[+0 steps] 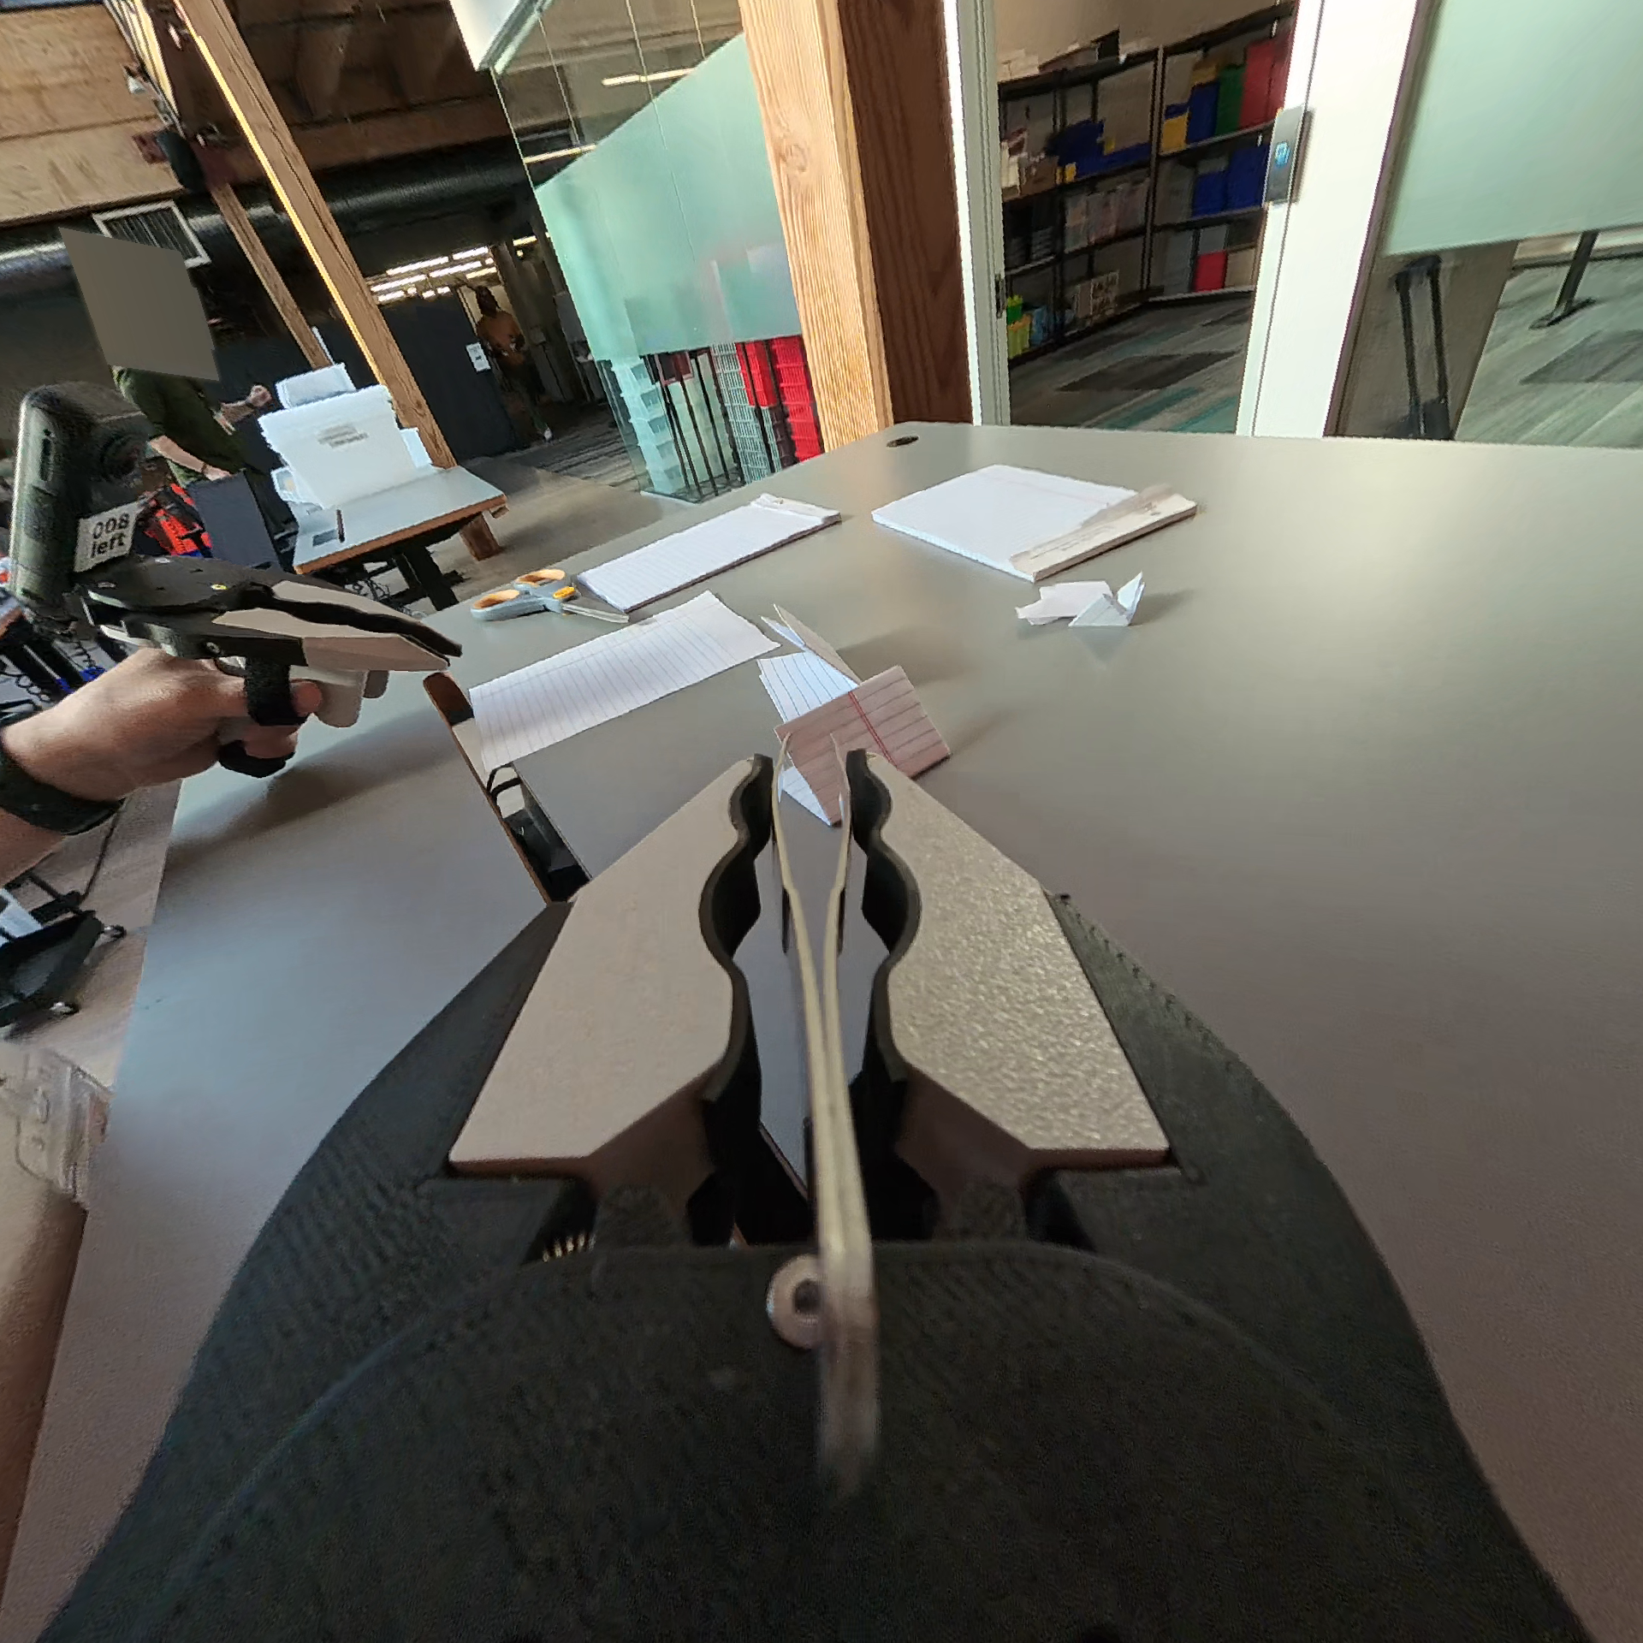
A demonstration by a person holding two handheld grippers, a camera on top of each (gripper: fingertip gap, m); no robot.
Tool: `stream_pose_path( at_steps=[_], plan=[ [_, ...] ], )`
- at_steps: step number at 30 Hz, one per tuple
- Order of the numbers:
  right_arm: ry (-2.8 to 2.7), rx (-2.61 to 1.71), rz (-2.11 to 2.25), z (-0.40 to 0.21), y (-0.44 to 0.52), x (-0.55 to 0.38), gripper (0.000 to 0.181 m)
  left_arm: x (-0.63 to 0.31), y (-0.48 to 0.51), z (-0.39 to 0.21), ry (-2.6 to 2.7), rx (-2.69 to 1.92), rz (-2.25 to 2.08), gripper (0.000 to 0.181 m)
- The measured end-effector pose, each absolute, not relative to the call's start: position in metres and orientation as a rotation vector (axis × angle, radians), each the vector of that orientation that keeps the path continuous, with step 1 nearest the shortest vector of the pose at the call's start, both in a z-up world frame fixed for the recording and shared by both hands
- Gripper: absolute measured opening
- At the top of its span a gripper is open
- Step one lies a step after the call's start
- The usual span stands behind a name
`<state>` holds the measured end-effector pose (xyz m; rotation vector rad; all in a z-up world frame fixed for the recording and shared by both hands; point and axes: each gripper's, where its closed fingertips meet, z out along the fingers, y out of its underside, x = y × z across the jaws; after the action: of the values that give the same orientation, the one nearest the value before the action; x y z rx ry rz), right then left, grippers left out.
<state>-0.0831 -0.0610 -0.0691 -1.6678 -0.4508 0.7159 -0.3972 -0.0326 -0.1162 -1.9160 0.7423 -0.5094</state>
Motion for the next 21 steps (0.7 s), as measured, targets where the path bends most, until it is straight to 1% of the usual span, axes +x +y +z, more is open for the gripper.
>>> stream_pose_path(
  at_steps=[3,5,7,11,16,21],
  plan=[
    [-0.419,-1.58,0.632,-0.058,-0.064,-0.075,0.017,-0.411,-0.026,-0.123,0.738,-1.963,-0.444,0.019],
    [-0.379,-1.524,0.563,-0.054,-0.065,-0.067,0.017,-0.412,-0.025,-0.128,0.761,-2.015,-0.453,0.03],
    [-0.369,-1.468,0.557,-0.05,-0.07,-0.063,0.017,-0.402,-0.028,-0.124,0.826,-1.987,-0.498,0.038],
    [-0.323,-1.394,0.56,-0.042,-0.074,-0.052,0.016,-0.382,-0.034,-0.12,1.196,-1.795,-0.403,0.045],
    [-0.316,-1.361,0.628,-0.038,-0.074,-0.052,0.017,-0.393,-0.032,-0.127,1.502,-1.735,-0.354,0.043],
    [-0.332,-1.366,0.636,-0.039,-0.072,-0.055,0.017,-0.403,-0.03,-0.147,1.707,-1.721,-0.234,0.039]
  ],
)
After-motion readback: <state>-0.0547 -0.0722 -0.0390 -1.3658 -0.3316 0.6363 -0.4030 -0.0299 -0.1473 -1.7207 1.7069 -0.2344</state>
